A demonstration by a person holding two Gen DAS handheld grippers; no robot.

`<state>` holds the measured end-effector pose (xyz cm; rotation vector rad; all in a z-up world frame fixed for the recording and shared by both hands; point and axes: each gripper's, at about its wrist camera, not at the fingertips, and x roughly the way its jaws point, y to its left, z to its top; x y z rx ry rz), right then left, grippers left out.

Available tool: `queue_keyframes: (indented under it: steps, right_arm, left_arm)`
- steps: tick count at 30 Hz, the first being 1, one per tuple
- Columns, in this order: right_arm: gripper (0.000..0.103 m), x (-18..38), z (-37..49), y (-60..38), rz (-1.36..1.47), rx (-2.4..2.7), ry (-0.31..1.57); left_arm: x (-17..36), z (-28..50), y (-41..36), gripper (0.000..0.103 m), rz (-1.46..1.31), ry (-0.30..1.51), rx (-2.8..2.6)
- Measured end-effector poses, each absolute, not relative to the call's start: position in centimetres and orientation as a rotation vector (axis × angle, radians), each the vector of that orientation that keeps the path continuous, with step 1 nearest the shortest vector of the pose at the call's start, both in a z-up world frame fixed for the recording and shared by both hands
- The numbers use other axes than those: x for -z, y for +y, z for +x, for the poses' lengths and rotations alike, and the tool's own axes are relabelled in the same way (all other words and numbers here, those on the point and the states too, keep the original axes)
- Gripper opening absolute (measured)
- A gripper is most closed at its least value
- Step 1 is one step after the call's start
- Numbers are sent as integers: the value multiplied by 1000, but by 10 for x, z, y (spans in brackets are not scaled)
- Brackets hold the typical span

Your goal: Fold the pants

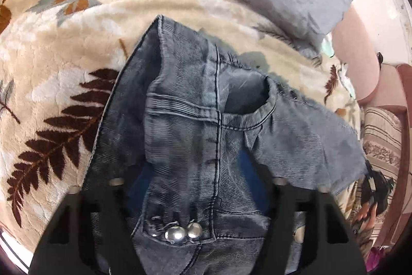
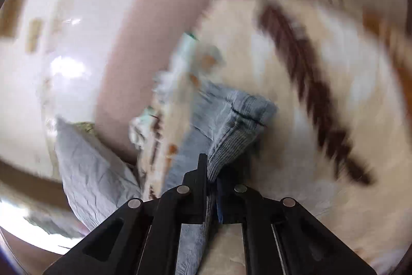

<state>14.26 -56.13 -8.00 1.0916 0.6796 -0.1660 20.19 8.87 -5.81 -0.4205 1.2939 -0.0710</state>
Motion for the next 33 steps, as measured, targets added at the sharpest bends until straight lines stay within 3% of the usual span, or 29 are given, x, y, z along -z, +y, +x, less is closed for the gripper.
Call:
queue_keyframes:
  steps: [3,8,9,11,13,15,17,19,22,29,33]
  right_arm:
    - [4,50,122,-561,851,221,697]
    - [16,104,112,-567,744,340,985]
    - [16,109,102,-569,759,339,976]
    - [28,97,79,-574,790,354,904]
    - [33,80,61,-580,772,389,867]
    - [33,56,45,-587,736,421,806]
    - [43,34,51,-593,699,388,761]
    - [61,20,75,-590,663,328,771]
    - [62,15,117,-583,620,251,812]
    - [61,68,203,-568,554,247,955]
    - [62,88,219,-570,561,224,993]
  left_arm:
    - [71,207,81,36,-360,1329,52]
    - [66,205,79,36,-314,1326,32]
    - [64,203,83,36,-319,1335,31]
    - [53,197,97,36,-329,1321,39]
    - [37,194,112,38,-316,1271,10]
    - [27,198,123,49,-310,1247,-10]
    - [21,207,128,56,-323,1239,-23]
    - [22,221,124,65,-347,1253,-2]
    - [33,239,112,65,-362,1295,22]
    - [42,259,120,66,-410,1321,20]
    - [50,273,124,72,-434,1345,28]
